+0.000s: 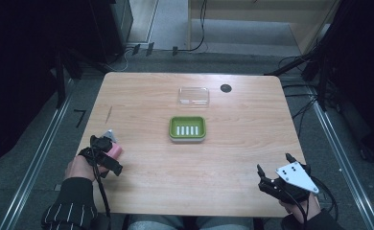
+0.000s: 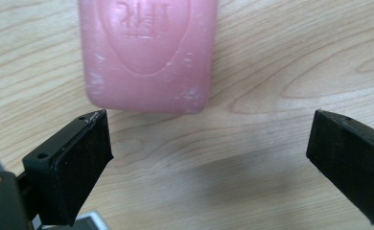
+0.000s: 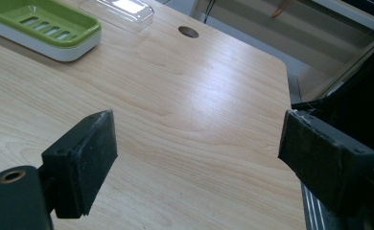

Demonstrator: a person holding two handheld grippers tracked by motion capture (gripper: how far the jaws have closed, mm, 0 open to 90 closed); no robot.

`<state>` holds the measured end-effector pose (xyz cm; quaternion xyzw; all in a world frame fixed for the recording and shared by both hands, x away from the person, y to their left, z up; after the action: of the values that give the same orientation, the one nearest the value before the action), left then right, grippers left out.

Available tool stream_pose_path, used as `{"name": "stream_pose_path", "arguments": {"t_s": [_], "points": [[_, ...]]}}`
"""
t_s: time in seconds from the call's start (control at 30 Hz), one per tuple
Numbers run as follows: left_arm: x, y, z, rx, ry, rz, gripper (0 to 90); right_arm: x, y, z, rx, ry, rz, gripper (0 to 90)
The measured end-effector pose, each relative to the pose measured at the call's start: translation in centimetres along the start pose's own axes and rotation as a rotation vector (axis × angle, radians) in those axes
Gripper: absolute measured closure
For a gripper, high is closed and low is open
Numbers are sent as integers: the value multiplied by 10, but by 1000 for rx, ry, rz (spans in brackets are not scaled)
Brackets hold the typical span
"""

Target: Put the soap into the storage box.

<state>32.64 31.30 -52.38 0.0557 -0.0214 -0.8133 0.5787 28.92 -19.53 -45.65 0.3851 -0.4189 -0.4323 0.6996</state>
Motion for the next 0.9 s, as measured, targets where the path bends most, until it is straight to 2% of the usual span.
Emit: {"name": "stream_pose_path", "arguments": {"t_s": [0.27,0.57,0.9], "points": [[-7,5,1,13,11,7,17,0,0,0,0,0,0,139],[-16,16,-3,41,-19,6,0,0,0,0,0,1,2,139],[-20,28,-9,58,-38,-8,0,0,0,0,0,3,5,139]]}}
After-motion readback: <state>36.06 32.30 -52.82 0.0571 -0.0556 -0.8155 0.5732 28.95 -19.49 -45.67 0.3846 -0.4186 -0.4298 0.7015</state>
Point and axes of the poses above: each handheld gripper's, and its own axes: z roughly backward along the jaws, y roughly out of its top, x roughly to its right, the point moved 9 cm from there along -z, roughly forward along the jaws, and after that the axes turned 6 degrees about x, right-handed, at the moved point
